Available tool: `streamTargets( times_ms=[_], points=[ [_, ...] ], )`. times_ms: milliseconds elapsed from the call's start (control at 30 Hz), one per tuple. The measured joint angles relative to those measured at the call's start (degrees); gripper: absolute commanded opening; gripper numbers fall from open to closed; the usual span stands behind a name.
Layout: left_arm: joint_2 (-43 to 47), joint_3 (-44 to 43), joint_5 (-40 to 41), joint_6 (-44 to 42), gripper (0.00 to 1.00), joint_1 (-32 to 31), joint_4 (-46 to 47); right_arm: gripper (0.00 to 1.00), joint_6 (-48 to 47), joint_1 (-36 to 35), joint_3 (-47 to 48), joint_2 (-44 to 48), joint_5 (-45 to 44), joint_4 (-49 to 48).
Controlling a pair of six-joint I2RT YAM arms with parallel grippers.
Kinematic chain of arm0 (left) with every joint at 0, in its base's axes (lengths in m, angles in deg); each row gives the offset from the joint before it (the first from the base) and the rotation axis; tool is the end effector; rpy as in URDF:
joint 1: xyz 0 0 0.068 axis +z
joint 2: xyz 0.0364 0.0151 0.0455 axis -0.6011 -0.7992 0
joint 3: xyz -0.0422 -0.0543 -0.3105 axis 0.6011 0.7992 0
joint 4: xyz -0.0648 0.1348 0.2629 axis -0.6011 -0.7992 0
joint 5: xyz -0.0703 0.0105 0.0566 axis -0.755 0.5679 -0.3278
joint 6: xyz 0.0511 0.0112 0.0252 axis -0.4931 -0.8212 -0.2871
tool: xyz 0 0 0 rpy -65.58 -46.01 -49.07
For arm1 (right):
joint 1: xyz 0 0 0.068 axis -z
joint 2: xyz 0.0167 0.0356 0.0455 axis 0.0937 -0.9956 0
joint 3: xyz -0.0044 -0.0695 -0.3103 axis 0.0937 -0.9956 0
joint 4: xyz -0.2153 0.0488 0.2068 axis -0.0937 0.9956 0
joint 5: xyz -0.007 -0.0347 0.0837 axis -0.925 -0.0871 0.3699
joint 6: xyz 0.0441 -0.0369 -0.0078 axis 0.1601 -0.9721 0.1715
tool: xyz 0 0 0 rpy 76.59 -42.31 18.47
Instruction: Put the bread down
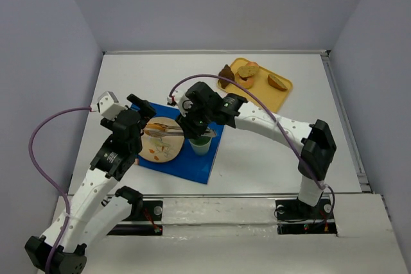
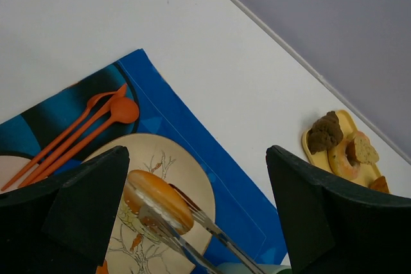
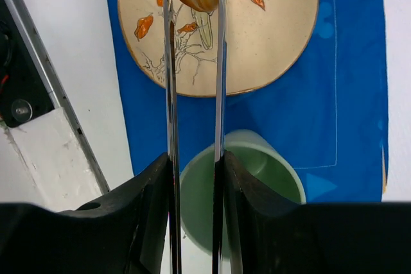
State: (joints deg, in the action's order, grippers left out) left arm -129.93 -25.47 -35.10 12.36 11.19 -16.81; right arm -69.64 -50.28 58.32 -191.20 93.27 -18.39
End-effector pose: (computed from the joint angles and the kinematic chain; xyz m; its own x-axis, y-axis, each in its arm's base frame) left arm 0.1687 -0.0533 0.3541 -0.0205 -0.5707 -0.8209 -0.2649 0.7948 -0.5460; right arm 0.2537 0.3890 0.3462 -0.3359 -0.6262 -0.7036 -0.9244 0.3624 0.1188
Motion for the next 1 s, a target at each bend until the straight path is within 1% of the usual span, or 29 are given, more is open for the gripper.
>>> streamTargets(
  times_ms=[67, 100, 233, 367, 733, 833, 1000],
  points=[
    [0.8, 0.0, 0.0, 0.1, 0.99, 0.0, 0.0, 0.47, -0.6, -0.6, 2.2, -2.9, -0.2, 1.6],
    [1.0, 0.0, 0.0, 0.1, 0.99, 0.0, 0.0, 0.51, -1.0, -0.9, 3.1, -4.1, -0.3, 2.4],
    [1.2, 0.0, 0.0, 0.2, 0.99, 0.0, 0.0, 0.55, -1.7, -1.8, 4.7, -5.7, -0.6, 4.6],
    [1.2, 0.0, 0.0, 0.2, 0.99, 0.0, -0.1, 0.56, -2.0, -1.9, 5.7, -5.9, -0.7, 5.6],
    [1.2, 0.0, -0.1, 0.2, 0.99, 0.0, -0.3, 0.57, -2.2, -1.9, 9.1, -5.9, -2.1, 6.3],
    [1.3, 0.0, -0.1, 0.2, 0.99, 0.0, -0.3, 0.56, -2.0, -1.9, 10.1, -5.9, -3.6, 6.3],
    [1.7, 0.0, -0.1, 0.2, 0.99, 0.0, -0.4, 0.52, 0.9, -1.5, 10.2, -3.9, -11.3, 6.0]
  ],
)
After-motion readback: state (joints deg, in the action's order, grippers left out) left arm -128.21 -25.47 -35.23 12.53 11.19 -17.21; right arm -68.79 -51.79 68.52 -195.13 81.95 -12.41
